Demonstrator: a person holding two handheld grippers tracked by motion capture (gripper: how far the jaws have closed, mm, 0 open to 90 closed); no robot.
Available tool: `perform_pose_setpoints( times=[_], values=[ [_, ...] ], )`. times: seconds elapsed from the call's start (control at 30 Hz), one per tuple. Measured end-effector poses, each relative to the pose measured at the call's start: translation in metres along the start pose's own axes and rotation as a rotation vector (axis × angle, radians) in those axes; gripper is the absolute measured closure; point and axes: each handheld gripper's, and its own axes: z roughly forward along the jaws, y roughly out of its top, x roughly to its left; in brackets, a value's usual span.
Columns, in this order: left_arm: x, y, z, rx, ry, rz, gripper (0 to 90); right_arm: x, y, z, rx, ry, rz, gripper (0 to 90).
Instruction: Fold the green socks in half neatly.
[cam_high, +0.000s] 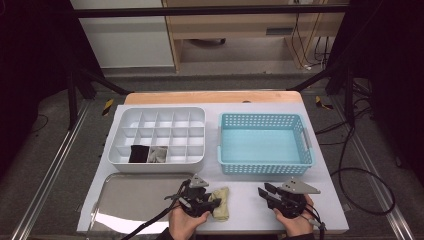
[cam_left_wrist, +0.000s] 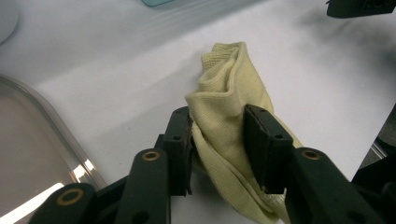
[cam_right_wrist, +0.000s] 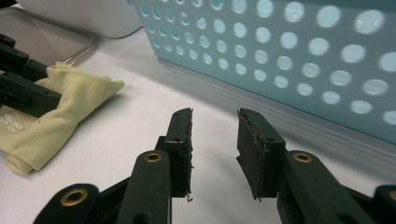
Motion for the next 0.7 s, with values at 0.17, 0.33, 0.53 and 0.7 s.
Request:
perform_pose_setpoints(
  times=[0.17, 0.33, 0.53, 0.7],
  values=[
    [0.0, 0.002, -0.001, 0.003, -0.011, 0.01, 71.9, -0.007, -0.002, -0.004, 0.001, -0.016, 0.018, 63.0],
    [0.002, 0.003, -0.004, -0.021, -0.038, 0.017, 73.2, -0.014, -0.006, -0.007, 0.004, -0.031, 0.033, 61.1],
    [0.0, 0.008, -0.021, -0.084, -0.054, 0.041, 73.2, -0.02, -0.007, -0.012, -0.008, -0.049, 0.044, 59.1],
    [0.001, 0.015, -0.04, -0.13, -0.043, 0.069, 73.2, -0.022, -0.009, -0.013, -0.01, -0.063, 0.049, 57.4]
  ],
)
